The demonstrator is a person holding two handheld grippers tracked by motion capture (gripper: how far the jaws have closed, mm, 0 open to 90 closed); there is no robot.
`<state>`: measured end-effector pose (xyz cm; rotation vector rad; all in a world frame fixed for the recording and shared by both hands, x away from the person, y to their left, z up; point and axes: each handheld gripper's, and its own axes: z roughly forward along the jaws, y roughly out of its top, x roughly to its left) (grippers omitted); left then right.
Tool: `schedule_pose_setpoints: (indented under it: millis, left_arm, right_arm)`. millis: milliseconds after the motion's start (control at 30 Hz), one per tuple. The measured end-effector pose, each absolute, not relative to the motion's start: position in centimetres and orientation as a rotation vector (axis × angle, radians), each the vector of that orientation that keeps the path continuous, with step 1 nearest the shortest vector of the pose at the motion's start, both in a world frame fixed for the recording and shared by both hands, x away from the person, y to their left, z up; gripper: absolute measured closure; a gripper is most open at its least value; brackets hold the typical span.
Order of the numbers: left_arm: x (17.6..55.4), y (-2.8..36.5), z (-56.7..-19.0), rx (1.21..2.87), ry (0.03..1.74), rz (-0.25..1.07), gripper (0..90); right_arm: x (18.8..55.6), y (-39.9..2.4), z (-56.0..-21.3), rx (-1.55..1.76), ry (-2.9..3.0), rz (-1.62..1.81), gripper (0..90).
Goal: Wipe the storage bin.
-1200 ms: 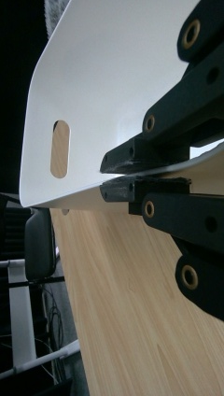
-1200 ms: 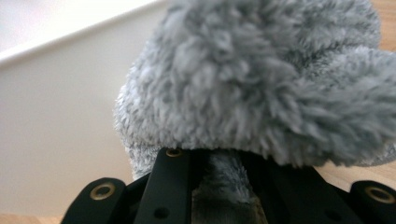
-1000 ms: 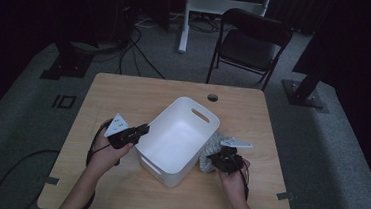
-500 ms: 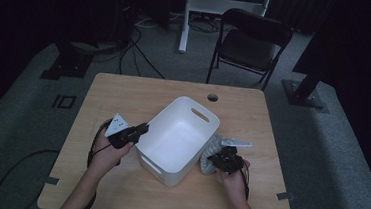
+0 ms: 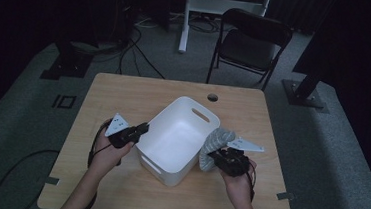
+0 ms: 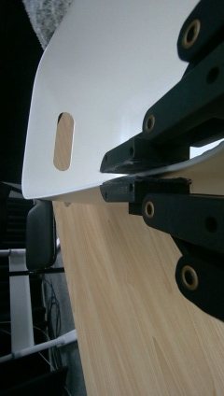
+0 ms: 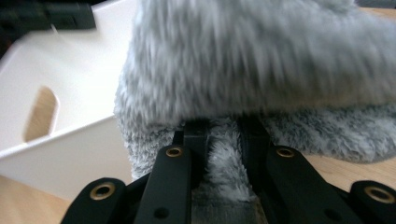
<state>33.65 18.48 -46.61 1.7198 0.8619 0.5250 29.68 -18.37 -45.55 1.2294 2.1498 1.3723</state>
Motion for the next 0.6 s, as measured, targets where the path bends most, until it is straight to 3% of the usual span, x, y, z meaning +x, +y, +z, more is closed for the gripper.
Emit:
schedule_pose_setpoints:
  millis: [600]
  left_arm:
    - [33.6, 18.5, -46.6, 1.731, 0.835, 0.527, 84.5]
  right_arm:
    - [31.5, -17.3, -49.0, 1.324, 2.231, 1.249, 77.5]
